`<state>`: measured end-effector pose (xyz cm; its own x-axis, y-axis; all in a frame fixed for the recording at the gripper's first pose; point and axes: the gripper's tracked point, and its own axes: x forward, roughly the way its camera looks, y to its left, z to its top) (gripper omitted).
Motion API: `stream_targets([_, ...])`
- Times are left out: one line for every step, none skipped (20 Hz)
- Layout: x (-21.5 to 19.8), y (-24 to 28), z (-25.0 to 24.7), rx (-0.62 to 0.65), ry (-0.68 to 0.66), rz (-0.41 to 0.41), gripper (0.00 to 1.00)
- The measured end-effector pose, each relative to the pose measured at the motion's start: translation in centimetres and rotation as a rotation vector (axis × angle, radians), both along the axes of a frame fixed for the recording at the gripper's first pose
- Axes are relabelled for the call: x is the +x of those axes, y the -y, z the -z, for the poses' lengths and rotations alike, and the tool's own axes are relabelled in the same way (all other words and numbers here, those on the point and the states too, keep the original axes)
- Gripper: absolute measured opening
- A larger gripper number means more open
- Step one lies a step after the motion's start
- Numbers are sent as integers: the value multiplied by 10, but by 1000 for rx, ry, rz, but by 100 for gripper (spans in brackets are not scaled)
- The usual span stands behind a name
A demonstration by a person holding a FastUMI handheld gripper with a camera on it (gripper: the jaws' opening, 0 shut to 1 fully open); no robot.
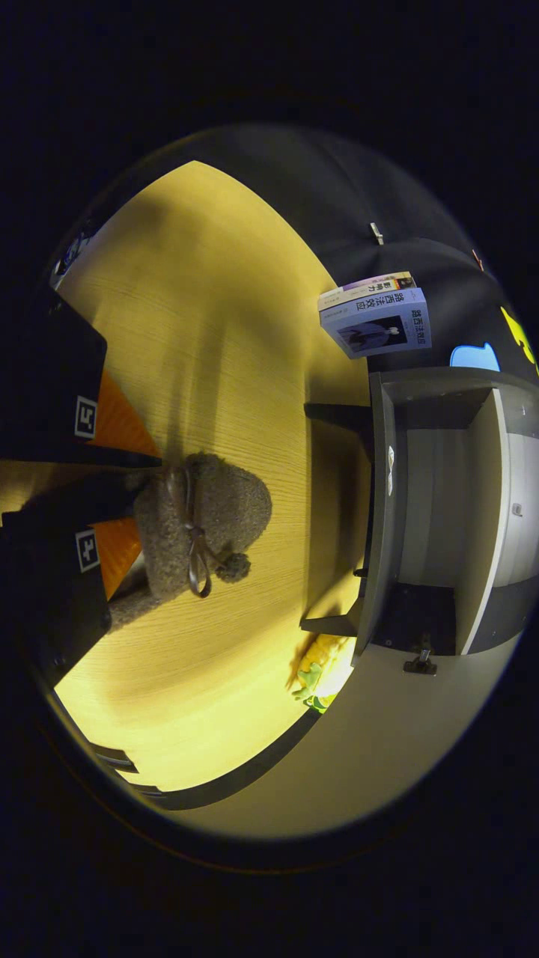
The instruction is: Open the shoe cabinet door, grab the shoes and put them into the shoe cabinet, then close the shoe cabinet door.
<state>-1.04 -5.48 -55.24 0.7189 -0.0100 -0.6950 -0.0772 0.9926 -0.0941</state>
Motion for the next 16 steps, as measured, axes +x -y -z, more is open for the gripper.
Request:
stream_targets([3,0,1,0,2,-1,29])
stream_targets([6,-1,2,2,-3,-2,30])
stream_targets([6,-1,2,3,-10,-4,30])
stream_targets([8,-1,2,2,-15,-5,30])
stream_targets([11,0,-4,-5,-8,-1,30])
stream_targets([7,1,-2,-7,-16,0,5])
stream_targets([10,0,0,-4,-20,5,5])
stream_targets([10,0,1,-5,-23,7,5])
stream_targets([11,0,-1,-12,-24,8,5])
stream_targets([11,0,-4,-17,-25,8,5])
stream_targets([11,-1,-9,-7,-21,9,5])
stream_targets([11,-2,-15,3,-21,14,5])
stream_targets([12,-2,-22,13,-22,19,5])
stream_targets([13,-2,-33,17,-15,22,5])
stream_targets([16,-3,-46,17,1,21,5])
stream_targets([19,-3,-61,14,23,18,5])
